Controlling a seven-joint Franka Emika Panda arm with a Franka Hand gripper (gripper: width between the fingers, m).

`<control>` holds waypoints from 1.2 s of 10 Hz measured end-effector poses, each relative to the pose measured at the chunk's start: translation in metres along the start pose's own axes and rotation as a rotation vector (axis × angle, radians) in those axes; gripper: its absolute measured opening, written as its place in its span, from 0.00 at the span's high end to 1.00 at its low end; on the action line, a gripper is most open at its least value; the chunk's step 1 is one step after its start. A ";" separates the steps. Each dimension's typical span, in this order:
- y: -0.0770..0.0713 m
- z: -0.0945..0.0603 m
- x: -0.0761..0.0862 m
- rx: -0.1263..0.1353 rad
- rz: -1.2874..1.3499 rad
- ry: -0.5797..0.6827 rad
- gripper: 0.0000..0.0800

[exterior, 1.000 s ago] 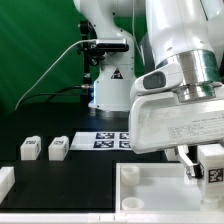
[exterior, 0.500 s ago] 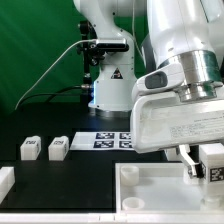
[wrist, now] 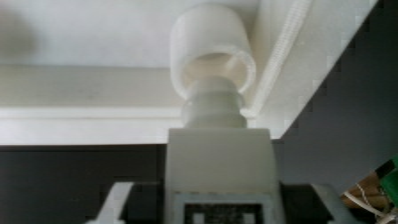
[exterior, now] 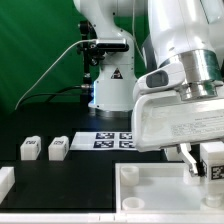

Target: Assemble one leg

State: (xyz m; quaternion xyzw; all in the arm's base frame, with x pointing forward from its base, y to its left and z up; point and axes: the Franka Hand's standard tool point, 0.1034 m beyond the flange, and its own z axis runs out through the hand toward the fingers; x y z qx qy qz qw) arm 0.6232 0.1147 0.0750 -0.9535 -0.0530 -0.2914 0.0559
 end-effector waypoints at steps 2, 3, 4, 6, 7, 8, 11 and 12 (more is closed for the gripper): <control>-0.001 0.001 -0.008 0.000 -0.001 -0.009 0.64; 0.000 0.004 -0.012 -0.001 0.000 -0.011 0.64; 0.000 0.008 -0.019 0.000 0.001 -0.022 0.64; 0.000 0.013 -0.021 -0.001 0.002 -0.015 0.64; -0.001 0.014 -0.019 -0.002 0.006 -0.011 0.64; -0.001 0.014 -0.019 -0.009 0.020 -0.012 0.64; 0.000 0.015 -0.022 -0.020 0.036 -0.032 0.54; 0.000 0.015 -0.023 -0.020 0.036 -0.032 0.37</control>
Offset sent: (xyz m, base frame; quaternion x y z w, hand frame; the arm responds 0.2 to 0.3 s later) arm -0.0093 0.0018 -0.0181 -0.0040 0.0139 -0.0004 0.9999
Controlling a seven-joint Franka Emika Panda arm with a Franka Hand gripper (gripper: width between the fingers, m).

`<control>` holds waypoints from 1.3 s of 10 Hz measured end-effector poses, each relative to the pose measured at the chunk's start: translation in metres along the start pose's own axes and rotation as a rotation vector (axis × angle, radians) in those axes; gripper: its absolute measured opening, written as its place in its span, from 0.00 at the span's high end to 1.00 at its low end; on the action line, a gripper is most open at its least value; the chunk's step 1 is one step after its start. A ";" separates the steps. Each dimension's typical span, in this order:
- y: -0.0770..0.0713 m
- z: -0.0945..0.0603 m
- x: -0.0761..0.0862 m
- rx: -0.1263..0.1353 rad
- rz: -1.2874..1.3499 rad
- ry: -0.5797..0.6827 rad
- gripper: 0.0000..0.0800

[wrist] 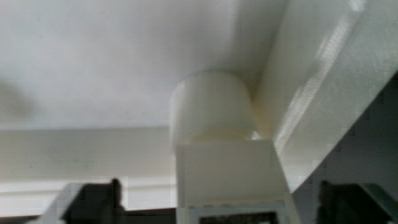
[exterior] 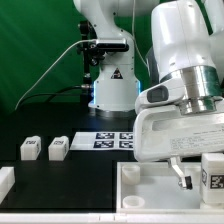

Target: Assemble one leg

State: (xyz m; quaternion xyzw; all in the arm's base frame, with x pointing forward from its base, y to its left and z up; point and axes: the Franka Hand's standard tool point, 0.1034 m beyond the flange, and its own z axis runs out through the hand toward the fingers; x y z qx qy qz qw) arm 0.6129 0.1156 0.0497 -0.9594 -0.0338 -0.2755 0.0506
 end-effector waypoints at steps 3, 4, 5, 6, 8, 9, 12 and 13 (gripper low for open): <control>0.000 0.000 -0.001 0.000 0.000 -0.001 0.20; 0.000 0.000 -0.001 0.000 0.000 -0.001 0.20; 0.000 0.000 -0.001 0.000 0.000 -0.001 0.19; 0.000 0.001 -0.001 0.000 0.000 -0.002 0.19; 0.000 0.001 -0.001 0.000 0.000 -0.002 0.19; 0.000 0.000 -0.001 0.003 0.003 -0.017 0.19; -0.004 -0.025 0.016 0.035 0.008 -0.157 0.19; -0.009 -0.024 0.014 0.060 0.015 -0.267 0.19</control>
Offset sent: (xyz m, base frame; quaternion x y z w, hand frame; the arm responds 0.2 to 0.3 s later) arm 0.0000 0.0000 0.0000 0.0000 0.0000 0.0000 1.0000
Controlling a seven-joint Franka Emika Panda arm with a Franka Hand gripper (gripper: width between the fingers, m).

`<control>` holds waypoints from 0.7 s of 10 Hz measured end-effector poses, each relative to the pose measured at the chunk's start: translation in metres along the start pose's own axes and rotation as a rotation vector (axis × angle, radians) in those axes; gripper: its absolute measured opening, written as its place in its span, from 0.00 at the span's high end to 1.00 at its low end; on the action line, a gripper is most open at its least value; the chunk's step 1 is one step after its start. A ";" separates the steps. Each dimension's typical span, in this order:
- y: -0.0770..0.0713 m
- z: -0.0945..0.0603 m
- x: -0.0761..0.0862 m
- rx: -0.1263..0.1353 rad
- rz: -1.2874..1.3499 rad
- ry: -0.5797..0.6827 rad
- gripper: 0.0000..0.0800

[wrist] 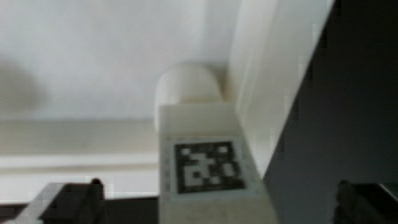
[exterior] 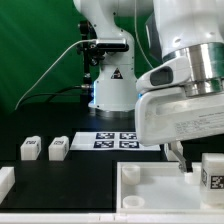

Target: Assemble one leg

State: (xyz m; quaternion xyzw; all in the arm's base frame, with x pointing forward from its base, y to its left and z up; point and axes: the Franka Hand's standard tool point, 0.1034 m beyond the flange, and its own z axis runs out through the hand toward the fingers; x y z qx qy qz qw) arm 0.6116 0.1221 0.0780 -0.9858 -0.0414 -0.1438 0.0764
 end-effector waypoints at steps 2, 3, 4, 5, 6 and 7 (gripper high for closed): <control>-0.001 -0.003 0.006 0.037 0.019 -0.175 0.19; -0.002 -0.003 0.001 0.050 0.027 -0.295 0.19; -0.001 -0.002 0.009 0.054 0.032 -0.335 0.19; 0.002 0.002 0.016 0.048 0.039 -0.305 0.19; 0.002 0.003 0.015 0.047 0.041 -0.303 0.19; 0.002 0.003 0.015 0.047 0.041 -0.303 0.22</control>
Offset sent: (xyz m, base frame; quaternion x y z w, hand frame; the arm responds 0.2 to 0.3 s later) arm 0.0160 -0.0076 0.0006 -0.0244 -0.1746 0.0095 0.9843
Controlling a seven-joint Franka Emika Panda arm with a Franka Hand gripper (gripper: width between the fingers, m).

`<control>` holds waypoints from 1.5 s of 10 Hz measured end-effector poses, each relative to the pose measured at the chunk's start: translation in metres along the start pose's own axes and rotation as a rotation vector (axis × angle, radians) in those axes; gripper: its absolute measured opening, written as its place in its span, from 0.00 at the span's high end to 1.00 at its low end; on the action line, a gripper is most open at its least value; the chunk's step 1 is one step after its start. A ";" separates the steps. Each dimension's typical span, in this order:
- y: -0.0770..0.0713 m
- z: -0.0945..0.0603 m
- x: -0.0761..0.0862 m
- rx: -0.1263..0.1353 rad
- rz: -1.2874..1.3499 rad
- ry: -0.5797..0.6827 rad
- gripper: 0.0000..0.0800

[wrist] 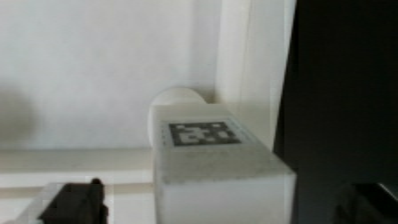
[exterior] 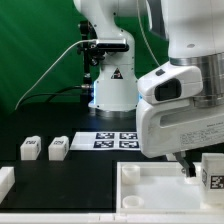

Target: Assemble one leg

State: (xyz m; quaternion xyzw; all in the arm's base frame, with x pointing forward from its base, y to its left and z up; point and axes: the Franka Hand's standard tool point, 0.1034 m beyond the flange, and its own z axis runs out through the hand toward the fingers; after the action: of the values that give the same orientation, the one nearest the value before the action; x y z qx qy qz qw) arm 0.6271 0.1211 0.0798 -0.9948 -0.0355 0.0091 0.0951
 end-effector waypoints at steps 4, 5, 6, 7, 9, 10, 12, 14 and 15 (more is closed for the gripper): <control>0.001 0.000 0.000 -0.001 0.001 0.001 0.61; 0.001 0.000 0.000 -0.001 0.009 0.001 0.61; 0.001 0.000 0.000 -0.001 0.047 0.001 0.61; 0.003 0.000 0.003 0.008 0.115 0.026 0.61; 0.005 0.000 0.004 0.039 0.495 0.108 0.61; 0.007 0.000 0.004 0.070 0.718 0.129 0.61; 0.009 0.000 0.004 0.098 0.963 0.122 0.61; 0.010 0.000 0.004 0.114 1.138 0.113 0.61; 0.010 0.000 0.004 0.119 1.194 0.109 0.61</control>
Offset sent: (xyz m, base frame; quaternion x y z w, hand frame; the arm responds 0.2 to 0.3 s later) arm 0.0000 0.0000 0.0000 0.0000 0.0000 0.0000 1.0000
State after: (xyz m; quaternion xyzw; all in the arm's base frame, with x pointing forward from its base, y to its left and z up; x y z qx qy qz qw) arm 0.6318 0.1121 0.0776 -0.8349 0.5346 0.0116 0.1307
